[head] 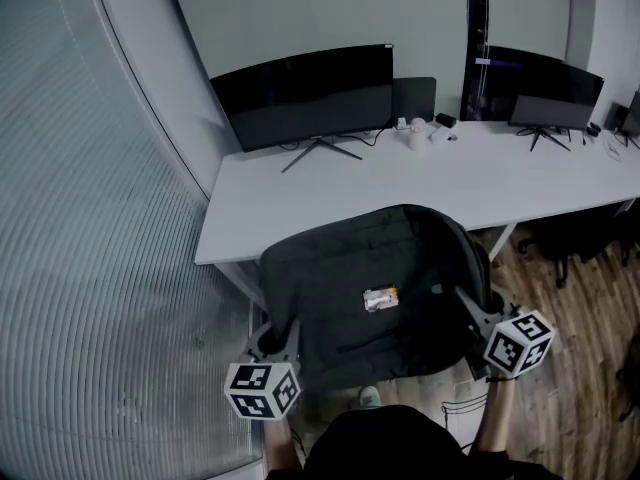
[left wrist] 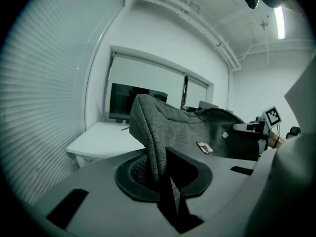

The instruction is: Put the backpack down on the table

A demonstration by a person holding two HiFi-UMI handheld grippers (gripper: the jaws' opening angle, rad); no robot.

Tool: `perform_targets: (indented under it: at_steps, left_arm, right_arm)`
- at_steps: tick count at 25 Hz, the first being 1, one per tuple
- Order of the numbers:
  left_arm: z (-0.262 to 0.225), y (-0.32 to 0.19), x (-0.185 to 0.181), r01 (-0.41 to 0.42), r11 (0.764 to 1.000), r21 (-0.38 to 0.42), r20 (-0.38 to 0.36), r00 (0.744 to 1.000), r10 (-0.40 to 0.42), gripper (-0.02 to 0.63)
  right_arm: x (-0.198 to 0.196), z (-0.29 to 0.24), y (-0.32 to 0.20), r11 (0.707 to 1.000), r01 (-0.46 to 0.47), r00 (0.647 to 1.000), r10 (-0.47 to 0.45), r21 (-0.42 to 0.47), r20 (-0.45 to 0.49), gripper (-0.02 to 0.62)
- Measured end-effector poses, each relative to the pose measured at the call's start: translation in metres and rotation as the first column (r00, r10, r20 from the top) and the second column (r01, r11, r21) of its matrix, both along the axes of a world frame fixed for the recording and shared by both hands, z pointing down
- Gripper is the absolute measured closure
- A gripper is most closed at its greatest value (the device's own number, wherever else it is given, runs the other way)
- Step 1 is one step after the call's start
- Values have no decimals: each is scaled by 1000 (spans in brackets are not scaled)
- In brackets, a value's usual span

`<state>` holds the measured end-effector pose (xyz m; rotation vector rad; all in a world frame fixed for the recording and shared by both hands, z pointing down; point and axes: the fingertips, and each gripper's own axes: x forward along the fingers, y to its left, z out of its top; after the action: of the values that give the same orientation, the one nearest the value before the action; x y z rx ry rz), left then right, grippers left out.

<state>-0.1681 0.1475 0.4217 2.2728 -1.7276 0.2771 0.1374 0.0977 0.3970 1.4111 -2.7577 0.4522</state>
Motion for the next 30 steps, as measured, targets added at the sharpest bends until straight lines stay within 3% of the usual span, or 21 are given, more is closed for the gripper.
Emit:
perform_targets:
  at_steps: [3, 8, 22, 30]
  left_arm:
    - [-9, -51, -15, -28, 1000, -2, -5, 1000, 28, 549]
    - [-8, -89, -22, -49, 999, 8, -5, 999, 49, 551]
    - [-16, -144, -19, -82, 997, -7, 9, 997, 82, 551]
    - [-27, -202, -23, -60, 998, 5, 11, 998, 60, 551]
  right_arm:
    - [-14, -9, -44, 1000, -19, 1000, 19, -5, 1, 483]
    - [-20, -8, -73, 999, -46, 999, 46, 8, 19, 483]
    - [-16, -10, -118, 997, -78, 996, 78, -15, 40, 483]
    - [-21, -25, -185, 999, -42, 998, 42, -5, 42, 483]
